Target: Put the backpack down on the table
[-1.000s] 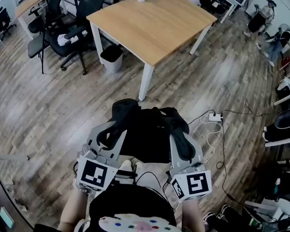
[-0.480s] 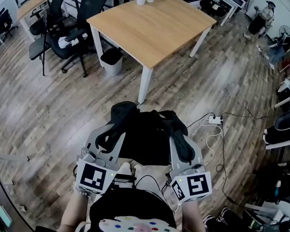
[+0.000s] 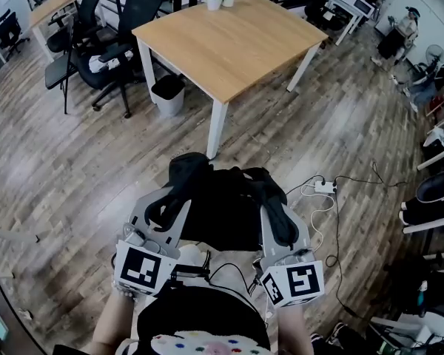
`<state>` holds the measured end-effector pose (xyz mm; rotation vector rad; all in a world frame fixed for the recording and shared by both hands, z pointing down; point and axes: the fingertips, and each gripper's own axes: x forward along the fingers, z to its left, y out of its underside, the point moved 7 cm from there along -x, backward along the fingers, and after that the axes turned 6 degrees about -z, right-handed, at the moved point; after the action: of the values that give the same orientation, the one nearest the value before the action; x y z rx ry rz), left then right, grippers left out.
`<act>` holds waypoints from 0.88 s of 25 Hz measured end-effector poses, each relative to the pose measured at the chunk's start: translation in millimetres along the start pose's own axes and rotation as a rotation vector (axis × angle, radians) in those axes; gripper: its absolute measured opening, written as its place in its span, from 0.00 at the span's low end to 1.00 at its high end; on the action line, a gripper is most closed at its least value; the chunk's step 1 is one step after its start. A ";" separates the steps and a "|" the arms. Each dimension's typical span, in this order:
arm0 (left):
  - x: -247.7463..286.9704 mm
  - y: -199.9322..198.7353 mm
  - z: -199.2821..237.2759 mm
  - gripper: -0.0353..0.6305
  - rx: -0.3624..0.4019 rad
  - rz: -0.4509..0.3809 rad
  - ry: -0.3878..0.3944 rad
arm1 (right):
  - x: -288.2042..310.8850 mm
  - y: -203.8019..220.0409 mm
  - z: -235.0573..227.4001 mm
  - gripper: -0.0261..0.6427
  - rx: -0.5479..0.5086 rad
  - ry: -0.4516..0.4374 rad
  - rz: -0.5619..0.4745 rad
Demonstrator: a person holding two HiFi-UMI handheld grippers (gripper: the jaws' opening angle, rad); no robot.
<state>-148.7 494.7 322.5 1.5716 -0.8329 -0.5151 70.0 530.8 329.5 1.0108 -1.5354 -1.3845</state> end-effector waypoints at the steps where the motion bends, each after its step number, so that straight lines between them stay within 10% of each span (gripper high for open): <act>1: -0.4 -1.4 -2.4 0.14 0.000 0.001 -0.002 | -2.1 -1.2 -1.4 0.13 -0.001 -0.001 0.000; 22: 52.8 11.4 27.4 0.14 0.001 -0.019 0.018 | 47.9 9.0 -30.1 0.13 0.000 0.034 -0.010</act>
<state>-137.4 436.6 335.7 1.5842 -0.8057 -0.5139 81.3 476.3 343.1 1.0379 -1.5081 -1.3674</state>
